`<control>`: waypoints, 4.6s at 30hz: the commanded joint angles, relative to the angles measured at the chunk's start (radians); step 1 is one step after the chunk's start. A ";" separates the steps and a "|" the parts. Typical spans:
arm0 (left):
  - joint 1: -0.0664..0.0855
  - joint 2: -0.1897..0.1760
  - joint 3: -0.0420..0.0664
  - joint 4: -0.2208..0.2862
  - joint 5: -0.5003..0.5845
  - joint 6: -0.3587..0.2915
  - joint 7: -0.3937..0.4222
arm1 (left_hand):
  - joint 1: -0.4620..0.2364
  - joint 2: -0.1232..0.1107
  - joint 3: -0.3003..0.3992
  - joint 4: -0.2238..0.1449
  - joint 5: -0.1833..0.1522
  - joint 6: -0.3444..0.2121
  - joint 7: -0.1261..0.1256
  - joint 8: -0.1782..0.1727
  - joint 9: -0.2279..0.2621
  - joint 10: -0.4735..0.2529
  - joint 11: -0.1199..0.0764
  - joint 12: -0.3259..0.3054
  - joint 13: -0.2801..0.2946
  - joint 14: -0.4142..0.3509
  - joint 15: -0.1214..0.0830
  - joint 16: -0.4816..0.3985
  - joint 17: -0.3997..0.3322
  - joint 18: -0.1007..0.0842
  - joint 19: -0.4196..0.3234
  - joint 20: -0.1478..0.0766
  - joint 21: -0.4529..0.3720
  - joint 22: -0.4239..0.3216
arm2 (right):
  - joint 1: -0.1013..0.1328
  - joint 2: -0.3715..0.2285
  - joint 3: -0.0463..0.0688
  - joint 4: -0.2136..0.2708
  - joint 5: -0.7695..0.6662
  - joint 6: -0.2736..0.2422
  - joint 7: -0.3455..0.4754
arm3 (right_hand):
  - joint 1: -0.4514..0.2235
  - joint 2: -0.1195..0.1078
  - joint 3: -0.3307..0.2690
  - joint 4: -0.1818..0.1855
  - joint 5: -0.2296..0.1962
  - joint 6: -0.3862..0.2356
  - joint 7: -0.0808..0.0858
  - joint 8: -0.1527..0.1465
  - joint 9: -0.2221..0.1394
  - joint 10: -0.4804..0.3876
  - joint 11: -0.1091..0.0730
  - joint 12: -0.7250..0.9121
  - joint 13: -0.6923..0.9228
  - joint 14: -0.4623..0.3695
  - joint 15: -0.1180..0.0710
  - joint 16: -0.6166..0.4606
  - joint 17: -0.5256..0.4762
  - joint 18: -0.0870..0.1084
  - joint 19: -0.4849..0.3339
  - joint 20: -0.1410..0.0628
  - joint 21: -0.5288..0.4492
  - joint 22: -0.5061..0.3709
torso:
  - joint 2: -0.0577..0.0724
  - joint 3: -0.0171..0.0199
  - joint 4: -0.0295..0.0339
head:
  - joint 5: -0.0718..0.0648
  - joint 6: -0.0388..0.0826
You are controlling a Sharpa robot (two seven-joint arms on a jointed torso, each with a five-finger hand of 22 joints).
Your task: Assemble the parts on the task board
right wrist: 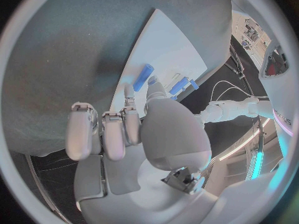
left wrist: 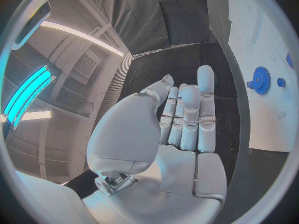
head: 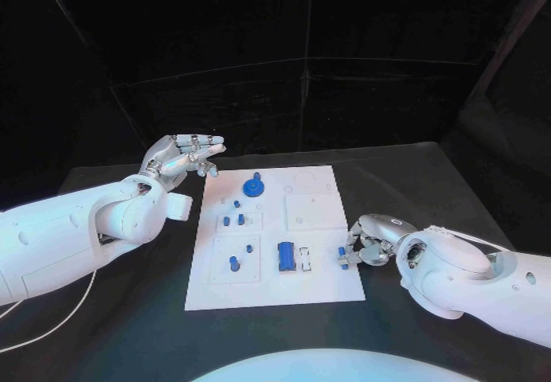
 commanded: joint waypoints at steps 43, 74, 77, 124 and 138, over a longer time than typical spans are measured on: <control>0.001 -0.007 0.000 0.005 0.002 0.012 0.006 | 0.003 0.006 -0.004 0.000 0.002 -0.003 -0.002 0.009 0.000 -0.010 -0.001 0.007 0.000 -0.005 -0.002 0.008 -0.003 0.014 -0.001 0.002 -0.004 -0.002 | -0.020 0.035 0.001 0.043 -0.057 -0.071 -0.019 | 0.018 -0.033 0.432 -0.086 0.185 0.055 -0.011 -0.089 0.037 0.010 -0.018 -0.010 0.086 0.086 -0.016 0.008 0.172 -0.021 0.007 -0.013 0.007 0.025 | -0.001 -0.0010 -0.0001 | 0.011 -0.005; 0.001 -0.008 0.000 0.011 0.002 0.014 0.006 | 0.005 0.007 -0.004 0.000 0.002 -0.003 -0.003 0.009 0.000 -0.010 -0.001 0.008 0.000 -0.006 -0.002 0.008 -0.004 0.014 -0.001 0.002 -0.005 -0.002 | -0.019 0.149 0.001 -0.009 0.179 -0.105 -0.029 | -0.108 -0.095 0.413 0.003 0.268 0.116 -0.033 -0.075 0.082 0.026 -0.035 0.005 0.103 0.088 -0.030 0.014 0.185 -0.023 0.012 -0.025 0.011 0.035 | 0.000 -0.0010 -0.0003 | 0.018 -0.009; 0.001 -0.008 0.000 0.011 0.002 0.014 0.005 | 0.005 0.007 -0.004 0.000 0.002 -0.003 -0.003 0.009 0.000 -0.010 -0.001 0.008 0.000 -0.006 -0.002 0.008 -0.004 0.014 -0.001 0.002 -0.005 -0.002 | -0.019 0.157 0.001 -0.014 0.181 -0.107 -0.030 | -0.108 -0.094 0.412 0.004 0.268 0.118 -0.034 -0.074 0.084 0.027 -0.035 0.006 0.104 0.088 -0.031 0.014 0.184 -0.023 0.012 -0.025 0.011 0.035 | 0.000 -0.0011 -0.0003 | 0.018 -0.010; 0.001 -0.007 0.000 0.008 0.002 0.016 0.001 | 0.005 0.006 -0.006 -0.001 0.002 -0.003 -0.002 0.011 0.000 -0.013 -0.001 0.011 0.000 -0.006 -0.003 0.009 -0.005 0.014 -0.001 0.002 -0.005 -0.002 | -0.019 0.142 0.001 -0.003 0.135 -0.103 0.007 | -0.035 -0.078 0.178 0.050 -0.089 0.100 -0.029 -0.080 0.151 0.021 -0.030 -0.015 0.099 0.086 -0.028 0.005 0.171 -0.022 0.009 -0.025 0.004 0.031 | -0.001 -0.0006 -0.0025 | 0.019 -0.003; 0.001 -0.003 0.000 0.006 0.002 0.017 0.001 | 0.005 0.006 -0.006 -0.001 0.002 -0.003 -0.002 0.011 0.000 -0.013 -0.001 0.011 0.000 -0.006 -0.003 0.009 -0.005 0.014 -0.001 0.002 -0.005 -0.002 | -0.019 0.175 0.001 -0.046 0.135 -0.083 0.008 | -0.008 -0.062 0.166 0.038 -0.102 0.101 -0.029 -0.081 0.156 0.021 -0.031 -0.014 0.100 0.086 -0.028 0.005 0.172 -0.022 0.009 -0.024 0.004 0.031 | 0.001 -0.0014 0.0005 | 0.019 -0.002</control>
